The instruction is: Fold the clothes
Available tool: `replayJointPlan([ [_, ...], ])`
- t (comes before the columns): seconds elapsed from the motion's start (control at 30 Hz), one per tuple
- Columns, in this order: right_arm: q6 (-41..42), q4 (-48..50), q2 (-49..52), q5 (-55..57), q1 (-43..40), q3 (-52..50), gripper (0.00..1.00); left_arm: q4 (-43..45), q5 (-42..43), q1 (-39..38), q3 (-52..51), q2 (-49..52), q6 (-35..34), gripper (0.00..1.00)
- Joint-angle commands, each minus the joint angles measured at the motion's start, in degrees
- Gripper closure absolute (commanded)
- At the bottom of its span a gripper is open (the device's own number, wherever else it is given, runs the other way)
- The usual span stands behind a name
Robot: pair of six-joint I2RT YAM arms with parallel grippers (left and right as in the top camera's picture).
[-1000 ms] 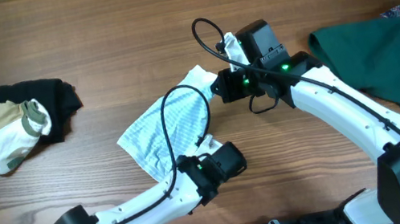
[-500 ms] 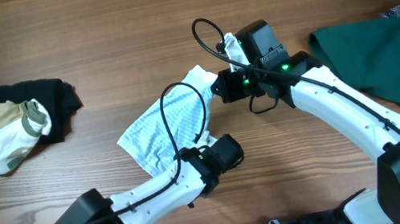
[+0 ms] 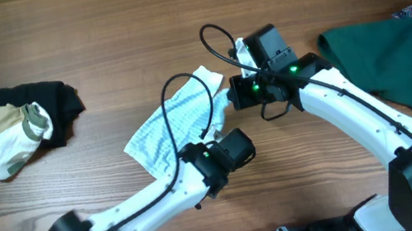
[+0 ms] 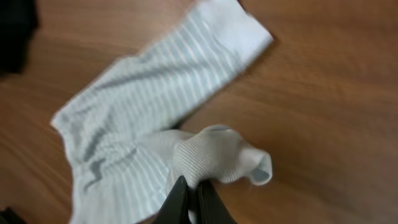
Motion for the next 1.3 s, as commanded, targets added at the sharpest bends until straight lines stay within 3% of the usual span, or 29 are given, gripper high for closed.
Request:
replayJointPlan([
  [0.0,2.2,-2.1,0.7,4.0,0.2,1.2,0.96,-2.7,-0.4,0.4,1.4,-4.7,-1.5,0.96],
  [0.2,2.6,0.8,0.7,0.4,0.2,1.2,0.96,-4.5,-2.1,1.5,1.4,-7.0,-2.9,0.96],
  [0.63,10.5,12.4,2.5,-1.2,0.2,1.2,0.92,-1.5,-2.1,15.3,1.4,-7.0,-7.0,0.96],
  [0.97,13.0,16.8,9.7,-4.4,0.2,1.2,0.94,4.4,-2.3,24.0,1.4,-6.4,-3.9,0.96],
  [1.27,11.5,20.0,10.2,-4.4,0.2,1.2,0.96,5.4,-2.5,29.9,1.4,-1.3,-2.0,0.96],
])
